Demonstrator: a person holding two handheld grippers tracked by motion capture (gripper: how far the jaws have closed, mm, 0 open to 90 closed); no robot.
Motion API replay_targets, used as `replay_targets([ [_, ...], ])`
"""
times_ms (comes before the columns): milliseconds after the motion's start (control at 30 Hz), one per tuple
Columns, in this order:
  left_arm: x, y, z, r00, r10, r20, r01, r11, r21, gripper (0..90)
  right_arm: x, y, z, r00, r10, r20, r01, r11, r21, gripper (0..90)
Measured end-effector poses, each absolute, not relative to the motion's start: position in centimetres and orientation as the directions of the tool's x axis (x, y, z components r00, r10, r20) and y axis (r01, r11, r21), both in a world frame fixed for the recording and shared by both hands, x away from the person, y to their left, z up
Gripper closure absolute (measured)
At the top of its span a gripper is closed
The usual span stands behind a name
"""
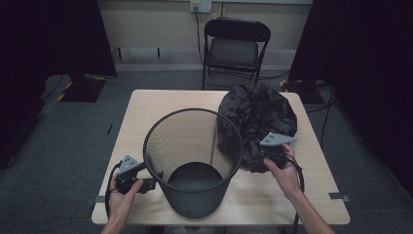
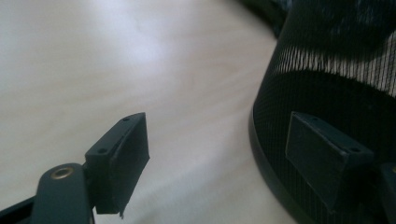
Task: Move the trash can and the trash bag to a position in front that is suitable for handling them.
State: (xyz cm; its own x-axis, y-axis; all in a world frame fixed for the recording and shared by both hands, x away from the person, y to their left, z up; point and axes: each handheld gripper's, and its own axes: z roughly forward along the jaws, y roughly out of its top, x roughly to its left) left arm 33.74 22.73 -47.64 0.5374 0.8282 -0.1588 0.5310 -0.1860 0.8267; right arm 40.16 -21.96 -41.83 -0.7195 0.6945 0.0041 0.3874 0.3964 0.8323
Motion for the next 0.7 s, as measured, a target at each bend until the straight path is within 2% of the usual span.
replay_targets([
  [100, 33.9, 22.3, -48.3, 0.556, 0.824, -0.106, 0.545, -0.265, 0.796, 20.0, 40.8, -23.5, -41.9, -0.707, 0.706, 0.031, 0.405, 0.368, 0.837, 12.3],
  [267, 34.3, 21.8, -49.2, 0.554, 0.832, -0.041, 0.558, -0.334, 0.76, 19.4, 42.1, -24.9, -42.1, -0.668, 0.744, -0.02, 0.422, 0.401, 0.813, 17.2],
  [333, 34.4, 21.7, -49.4, 0.561, 0.826, -0.046, 0.572, -0.347, 0.744, 18.9, 43.1, -25.3, -42.4, -0.66, 0.751, -0.009, 0.445, 0.4, 0.801, 20.0],
  [433, 34.5, 21.8, -49.8, 0.555, 0.826, -0.102, 0.604, -0.315, 0.732, 17.0, 44.1, -25.4, -42.8, -0.656, 0.755, -0.013, 0.442, 0.398, 0.804, 21.7],
  [500, 34.6, 21.8, -49.8, 0.56, 0.827, -0.042, 0.586, -0.36, 0.726, 16.1, 44.8, -25.4, -43.3, -0.659, 0.752, -0.017, 0.444, 0.407, 0.798, 22.6],
  [533, 34.6, 21.7, -49.9, 0.564, 0.825, -0.004, 0.577, -0.391, 0.717, 16.2, 45.2, -25.3, -43.6, -0.662, 0.749, -0.015, 0.449, 0.413, 0.793, 24.4],
  [633, 34.8, 21.9, -50.0, 0.565, 0.825, -0.006, 0.568, -0.383, 0.729, 15.0, 45.9, -25.2, -44.5, -0.666, 0.745, -0.026, 0.459, 0.438, 0.773, 31.9],
  [700, 34.9, 21.8, -50.1, 0.56, 0.828, -0.004, 0.566, -0.379, 0.732, 13.6, 46.3, -25.3, -44.9, -0.668, 0.744, -0.023, 0.463, 0.44, 0.769, 42.9],
])
